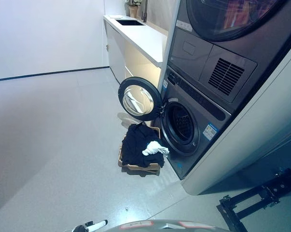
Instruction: Put the clothes in the basket into the washing machine.
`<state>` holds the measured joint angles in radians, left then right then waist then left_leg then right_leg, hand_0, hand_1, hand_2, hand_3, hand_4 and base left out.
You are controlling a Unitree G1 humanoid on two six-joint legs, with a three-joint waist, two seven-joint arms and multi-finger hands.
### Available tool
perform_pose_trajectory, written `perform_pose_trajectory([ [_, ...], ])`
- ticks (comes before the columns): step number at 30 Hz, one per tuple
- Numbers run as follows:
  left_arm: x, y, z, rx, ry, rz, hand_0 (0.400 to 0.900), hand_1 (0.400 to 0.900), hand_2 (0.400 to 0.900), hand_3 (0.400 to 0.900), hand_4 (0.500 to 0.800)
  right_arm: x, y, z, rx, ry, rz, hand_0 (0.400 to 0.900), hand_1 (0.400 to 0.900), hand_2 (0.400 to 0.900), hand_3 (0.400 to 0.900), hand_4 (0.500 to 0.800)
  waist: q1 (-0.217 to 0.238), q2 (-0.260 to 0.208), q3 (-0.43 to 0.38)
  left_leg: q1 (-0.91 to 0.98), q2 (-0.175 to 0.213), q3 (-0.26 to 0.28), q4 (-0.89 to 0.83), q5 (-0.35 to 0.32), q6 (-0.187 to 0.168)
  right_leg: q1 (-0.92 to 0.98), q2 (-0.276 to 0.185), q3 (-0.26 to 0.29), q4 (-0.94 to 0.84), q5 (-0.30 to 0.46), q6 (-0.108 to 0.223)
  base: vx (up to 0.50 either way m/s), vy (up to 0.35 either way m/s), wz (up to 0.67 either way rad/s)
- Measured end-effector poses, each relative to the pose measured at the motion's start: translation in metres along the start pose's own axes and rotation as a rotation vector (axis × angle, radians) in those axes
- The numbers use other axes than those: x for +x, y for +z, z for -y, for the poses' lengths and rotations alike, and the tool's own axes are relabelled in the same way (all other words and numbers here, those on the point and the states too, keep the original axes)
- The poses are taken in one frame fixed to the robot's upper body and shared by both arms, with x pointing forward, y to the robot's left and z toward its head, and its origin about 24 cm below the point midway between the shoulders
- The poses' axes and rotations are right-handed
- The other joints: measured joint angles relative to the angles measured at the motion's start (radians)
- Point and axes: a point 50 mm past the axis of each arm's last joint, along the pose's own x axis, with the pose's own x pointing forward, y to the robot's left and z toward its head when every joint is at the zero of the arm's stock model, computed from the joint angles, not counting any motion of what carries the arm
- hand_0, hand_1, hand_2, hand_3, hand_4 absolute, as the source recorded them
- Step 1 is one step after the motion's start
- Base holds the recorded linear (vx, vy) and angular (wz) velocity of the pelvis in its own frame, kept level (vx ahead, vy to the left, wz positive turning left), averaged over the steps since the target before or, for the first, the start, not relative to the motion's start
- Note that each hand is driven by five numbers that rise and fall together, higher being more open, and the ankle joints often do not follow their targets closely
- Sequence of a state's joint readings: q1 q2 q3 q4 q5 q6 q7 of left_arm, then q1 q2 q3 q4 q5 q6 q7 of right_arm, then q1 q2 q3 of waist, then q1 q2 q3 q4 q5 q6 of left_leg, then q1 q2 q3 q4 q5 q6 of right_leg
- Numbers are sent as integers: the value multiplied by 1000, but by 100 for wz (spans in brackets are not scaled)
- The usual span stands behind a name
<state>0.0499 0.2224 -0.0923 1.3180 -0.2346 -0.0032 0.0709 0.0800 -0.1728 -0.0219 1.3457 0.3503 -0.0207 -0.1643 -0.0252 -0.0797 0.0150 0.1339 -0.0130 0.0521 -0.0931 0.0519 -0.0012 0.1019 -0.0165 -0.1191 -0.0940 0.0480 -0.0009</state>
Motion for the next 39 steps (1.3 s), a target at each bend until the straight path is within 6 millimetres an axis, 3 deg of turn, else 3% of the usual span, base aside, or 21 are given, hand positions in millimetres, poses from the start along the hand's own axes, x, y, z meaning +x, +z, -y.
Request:
perform_pose_trajectory([
  [28,-1,-7,-1,1,3,-18,900,900,900,900,800,0,-5,2,-2,-7,-16,900,900,900,900,800,0,-1,-12,8,-1,-2,0,1,0,8,-1,-3,0,1,1,-6,-14,0],
  [35,0,0,-3,2,10,-7,900,900,900,900,800,0,4,0,1,-1,5,900,900,900,900,800,0,8,14,-56,7,1,27,3,-5,-45,4,-8,5,7,-8,-31,-180,0],
  [37,1,9,0,-4,5,16,900,900,900,900,800,1,11,-2,3,3,23,900,900,900,900,800,1,15,59,-110,12,-10,131,-41,-19,-46,10,-20,15,8,-11,23,-246,12],
  [38,1,16,0,-10,4,30,900,900,900,900,800,1,17,-6,4,10,36,900,900,900,900,800,3,23,98,-148,18,-20,223,-79,-52,-58,10,-33,48,-20,-45,29,-237,9],
  [39,2,21,3,-19,-2,43,900,900,900,900,800,1,19,-5,4,8,40,900,900,900,900,800,4,35,119,-182,34,-22,287,-101,-94,-54,28,-43,57,-20,-41,30,-209,6],
])
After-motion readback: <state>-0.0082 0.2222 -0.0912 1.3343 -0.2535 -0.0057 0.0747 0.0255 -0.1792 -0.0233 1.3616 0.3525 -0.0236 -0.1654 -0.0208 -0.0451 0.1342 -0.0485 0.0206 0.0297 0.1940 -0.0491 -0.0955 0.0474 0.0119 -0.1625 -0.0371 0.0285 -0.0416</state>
